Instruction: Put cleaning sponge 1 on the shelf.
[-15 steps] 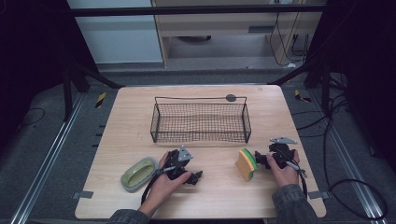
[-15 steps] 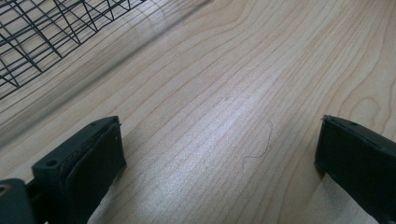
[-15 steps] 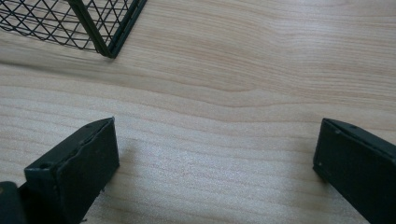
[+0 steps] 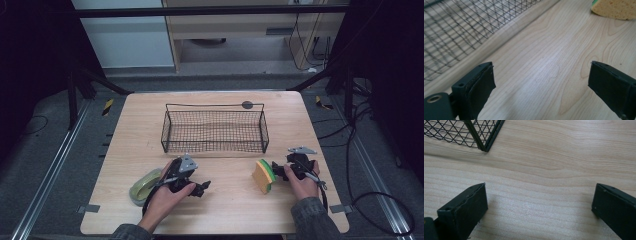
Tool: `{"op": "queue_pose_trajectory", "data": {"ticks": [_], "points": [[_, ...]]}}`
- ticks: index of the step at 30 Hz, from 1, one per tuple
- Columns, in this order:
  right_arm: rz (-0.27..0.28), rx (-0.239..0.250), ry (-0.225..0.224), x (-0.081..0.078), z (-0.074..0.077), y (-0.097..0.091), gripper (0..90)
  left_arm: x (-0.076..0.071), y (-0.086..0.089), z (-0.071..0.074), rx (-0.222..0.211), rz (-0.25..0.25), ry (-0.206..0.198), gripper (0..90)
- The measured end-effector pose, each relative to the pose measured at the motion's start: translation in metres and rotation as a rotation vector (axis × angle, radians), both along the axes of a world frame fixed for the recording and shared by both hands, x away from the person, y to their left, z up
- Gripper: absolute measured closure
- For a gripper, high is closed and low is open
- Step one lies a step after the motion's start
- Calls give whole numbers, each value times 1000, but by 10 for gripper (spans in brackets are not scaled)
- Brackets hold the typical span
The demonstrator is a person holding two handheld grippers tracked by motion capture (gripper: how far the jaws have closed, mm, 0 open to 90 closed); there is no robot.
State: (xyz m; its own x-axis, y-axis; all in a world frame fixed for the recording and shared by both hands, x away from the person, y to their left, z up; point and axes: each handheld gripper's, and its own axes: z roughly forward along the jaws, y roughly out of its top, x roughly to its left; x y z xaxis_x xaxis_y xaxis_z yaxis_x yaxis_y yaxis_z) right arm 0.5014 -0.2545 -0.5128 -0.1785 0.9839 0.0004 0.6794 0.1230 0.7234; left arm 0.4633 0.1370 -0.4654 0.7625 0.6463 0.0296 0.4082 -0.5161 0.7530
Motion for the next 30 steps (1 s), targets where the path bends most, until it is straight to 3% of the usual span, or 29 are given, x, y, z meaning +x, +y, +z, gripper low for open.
{"op": "queue_pose_trajectory", "data": {"ticks": [2,3,6,7,10,14,17,21,22,23,24,26,30], "points": [[0,0,0,0,0,0,4,0,7,7,-5,7,-8,60],[0,0,0,0,0,0,4,2,14,15,-33,16,-8,60],[0,0,0,0,0,0,4,3,20,24,-4,22,-22,69],[2,4,1,0,0,0,4,2,29,33,43,16,-22,70],[15,2,2,1,0,-1,4,2,40,40,71,25,-20,75],[26,-1,2,2,0,-2,4,4,62,53,153,31,11,75],[39,3,0,2,0,-3,4,4,77,59,168,41,48,75],[44,2,1,1,0,-3,4,5,98,65,259,64,78,75],[43,2,1,1,0,-3,4,5,98,65,259,64,78,76],[43,2,1,1,0,-3,4,5,105,66,282,66,113,76],[43,2,1,1,0,-3,4,5,105,66,282,66,113,77],[43,2,1,1,0,-3,4,5,112,66,313,67,161,77],[41,1,1,1,0,-3,5,2,118,71,379,55,192,82]]}}
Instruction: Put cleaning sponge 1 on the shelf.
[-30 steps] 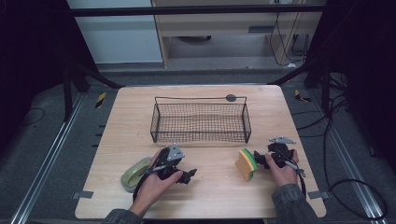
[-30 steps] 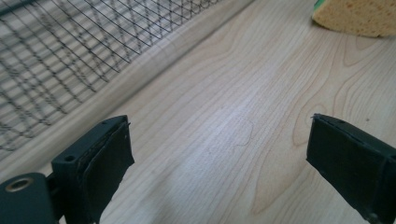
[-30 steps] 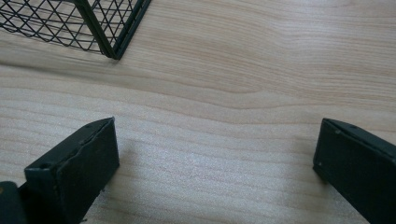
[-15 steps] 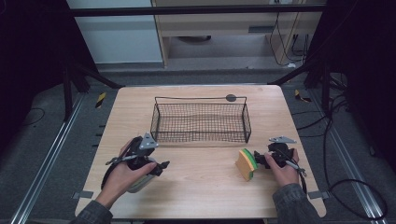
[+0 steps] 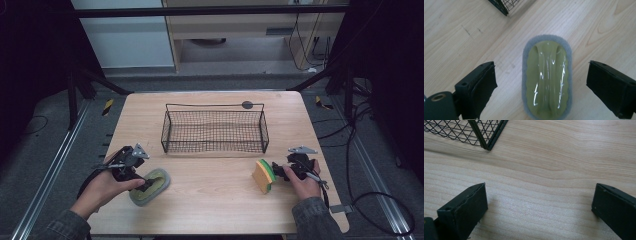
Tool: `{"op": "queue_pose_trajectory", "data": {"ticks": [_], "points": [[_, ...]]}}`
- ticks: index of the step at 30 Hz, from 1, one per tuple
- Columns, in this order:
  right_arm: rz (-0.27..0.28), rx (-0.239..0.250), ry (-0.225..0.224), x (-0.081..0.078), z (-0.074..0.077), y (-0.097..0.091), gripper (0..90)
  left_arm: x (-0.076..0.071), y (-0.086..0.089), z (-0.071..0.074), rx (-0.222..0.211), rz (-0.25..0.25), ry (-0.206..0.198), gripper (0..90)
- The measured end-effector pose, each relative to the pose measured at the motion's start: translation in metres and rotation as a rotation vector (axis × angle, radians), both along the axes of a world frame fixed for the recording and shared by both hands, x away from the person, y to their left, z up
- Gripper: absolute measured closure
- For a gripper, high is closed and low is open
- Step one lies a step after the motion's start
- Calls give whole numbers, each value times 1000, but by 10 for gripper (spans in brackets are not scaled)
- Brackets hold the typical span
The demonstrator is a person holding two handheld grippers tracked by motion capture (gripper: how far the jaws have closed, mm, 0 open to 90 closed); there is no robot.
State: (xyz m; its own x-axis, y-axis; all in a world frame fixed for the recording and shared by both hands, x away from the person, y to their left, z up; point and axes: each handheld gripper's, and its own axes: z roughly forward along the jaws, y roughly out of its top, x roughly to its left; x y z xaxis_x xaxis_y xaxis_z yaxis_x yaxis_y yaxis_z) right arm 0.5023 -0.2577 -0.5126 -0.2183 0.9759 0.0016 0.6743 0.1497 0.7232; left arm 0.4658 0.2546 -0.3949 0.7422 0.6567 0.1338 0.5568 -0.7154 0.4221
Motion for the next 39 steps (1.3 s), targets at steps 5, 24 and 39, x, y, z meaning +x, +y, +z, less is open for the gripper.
{"op": "queue_pose_trajectory", "data": {"ticks": [5,24,39], "points": [[-4,-1,0,0,0,0,5,-1,1,7,30,-10,43,112],[-7,-3,0,-1,0,1,6,16,-9,-19,83,-24,185,316],[2,-4,2,0,0,2,5,25,-17,-34,116,-53,237,515]]}}
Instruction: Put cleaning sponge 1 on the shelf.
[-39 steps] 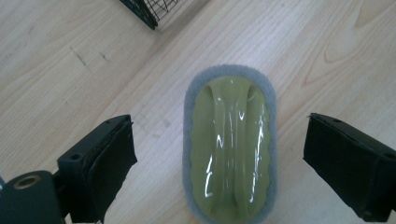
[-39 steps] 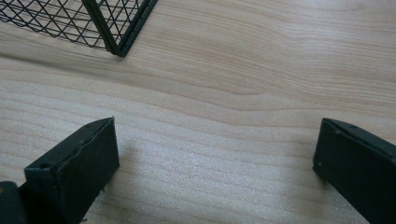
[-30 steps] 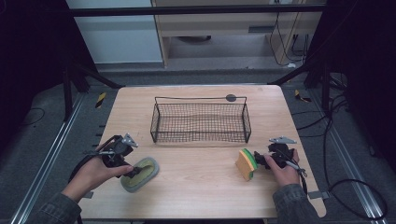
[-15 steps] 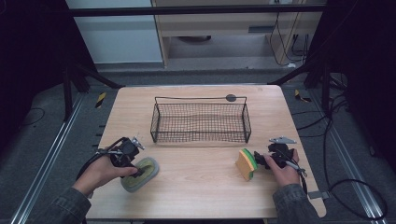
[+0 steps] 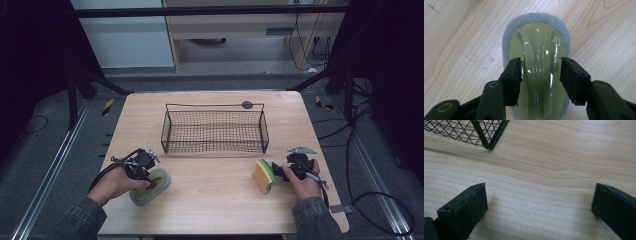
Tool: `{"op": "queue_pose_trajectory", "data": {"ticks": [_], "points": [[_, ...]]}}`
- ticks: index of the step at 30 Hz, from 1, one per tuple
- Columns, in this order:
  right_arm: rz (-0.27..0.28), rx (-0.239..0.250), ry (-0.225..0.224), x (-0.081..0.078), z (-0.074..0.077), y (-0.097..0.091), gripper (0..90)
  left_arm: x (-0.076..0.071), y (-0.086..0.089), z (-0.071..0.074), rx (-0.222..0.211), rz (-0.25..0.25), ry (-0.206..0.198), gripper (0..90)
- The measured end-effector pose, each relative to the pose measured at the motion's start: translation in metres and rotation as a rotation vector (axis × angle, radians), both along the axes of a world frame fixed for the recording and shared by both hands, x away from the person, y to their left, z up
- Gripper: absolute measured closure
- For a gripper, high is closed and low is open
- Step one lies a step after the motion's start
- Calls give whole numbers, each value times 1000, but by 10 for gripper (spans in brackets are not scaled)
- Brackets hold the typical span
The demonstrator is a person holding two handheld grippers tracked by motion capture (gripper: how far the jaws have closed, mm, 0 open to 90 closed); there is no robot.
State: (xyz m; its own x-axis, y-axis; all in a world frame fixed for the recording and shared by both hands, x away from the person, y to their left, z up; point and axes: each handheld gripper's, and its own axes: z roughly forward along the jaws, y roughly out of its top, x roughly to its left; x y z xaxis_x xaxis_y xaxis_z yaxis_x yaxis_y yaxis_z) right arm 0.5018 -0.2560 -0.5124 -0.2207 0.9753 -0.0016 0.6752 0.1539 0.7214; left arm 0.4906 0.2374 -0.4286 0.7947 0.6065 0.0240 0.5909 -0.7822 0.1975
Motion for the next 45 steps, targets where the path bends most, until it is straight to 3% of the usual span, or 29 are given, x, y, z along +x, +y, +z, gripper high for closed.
{"op": "queue_pose_trajectory", "data": {"ticks": [12,18,20,23,29,31,33,36,40,43,45], "points": [[5,2,2,0,0,1,5,2,0,-3,-6,-9,-6,559],[9,2,1,0,0,1,5,2,0,-4,-2,-23,-6,626],[9,0,1,0,0,2,5,1,1,-4,-15,-24,-11,693],[9,0,1,0,0,2,5,0,2,-3,-8,-33,-20,699],[12,-1,0,0,0,2,5,-5,7,5,-14,-60,-74,702],[15,-1,0,0,0,2,5,-7,11,13,-25,-75,-118,702],[16,0,-1,0,0,2,5,-8,11,14,-27,-74,-126,702],[17,1,-2,0,0,2,5,-10,14,23,-34,-97,-172,703],[22,-1,-2,1,0,2,4,-8,15,35,-10,-124,-225,703],[21,3,-3,1,0,3,4,-6,14,40,1,-140,-241,703],[21,3,-1,2,0,4,4,-1,12,49,0,-152,-279,702]]}}
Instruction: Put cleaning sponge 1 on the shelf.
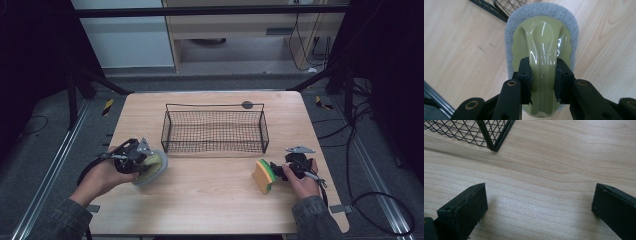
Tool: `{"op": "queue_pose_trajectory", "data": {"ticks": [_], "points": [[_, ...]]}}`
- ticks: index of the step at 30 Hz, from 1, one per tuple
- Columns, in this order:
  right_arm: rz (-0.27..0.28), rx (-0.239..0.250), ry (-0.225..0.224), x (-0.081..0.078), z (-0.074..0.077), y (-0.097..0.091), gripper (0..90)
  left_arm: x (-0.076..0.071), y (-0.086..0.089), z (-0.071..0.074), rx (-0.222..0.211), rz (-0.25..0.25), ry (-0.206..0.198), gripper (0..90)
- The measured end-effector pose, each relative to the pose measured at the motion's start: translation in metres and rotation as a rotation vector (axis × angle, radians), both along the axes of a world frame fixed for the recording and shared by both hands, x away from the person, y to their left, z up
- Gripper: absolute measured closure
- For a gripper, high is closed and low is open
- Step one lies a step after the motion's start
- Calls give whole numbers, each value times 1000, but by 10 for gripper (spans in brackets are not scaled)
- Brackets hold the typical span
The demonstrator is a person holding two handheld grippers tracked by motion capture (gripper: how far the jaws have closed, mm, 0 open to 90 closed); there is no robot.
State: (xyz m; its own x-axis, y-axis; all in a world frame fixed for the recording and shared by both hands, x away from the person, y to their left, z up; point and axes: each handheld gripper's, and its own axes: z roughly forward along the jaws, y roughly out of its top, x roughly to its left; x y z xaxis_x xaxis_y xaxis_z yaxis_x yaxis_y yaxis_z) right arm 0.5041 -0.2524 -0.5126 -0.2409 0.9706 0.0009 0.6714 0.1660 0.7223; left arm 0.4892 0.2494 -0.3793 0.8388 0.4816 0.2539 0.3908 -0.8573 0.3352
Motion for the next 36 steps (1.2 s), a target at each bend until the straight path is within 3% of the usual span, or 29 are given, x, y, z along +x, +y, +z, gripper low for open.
{"op": "queue_pose_trajectory", "data": {"ticks": [4,9,12,19,23,26,29,36], "points": [[-1,1,0,0,0,0,4,8,-3,10,4,-9,-41,703],[-4,1,0,0,0,1,6,19,-13,28,24,-56,-96,703],[-3,0,-2,0,0,1,6,21,-18,34,31,-77,-102,703],[6,-3,-5,-1,0,3,7,19,-30,52,59,-153,-159,703],[16,-4,-5,-1,0,3,7,18,-37,55,75,-187,-183,703],[17,-7,-5,-1,0,2,7,18,-39,57,97,-193,-204,703],[18,-7,-5,-1,0,2,7,24,-40,59,75,-170,-238,703],[21,-2,-5,-5,0,0,7,40,-43,56,90,-145,-253,703]]}}
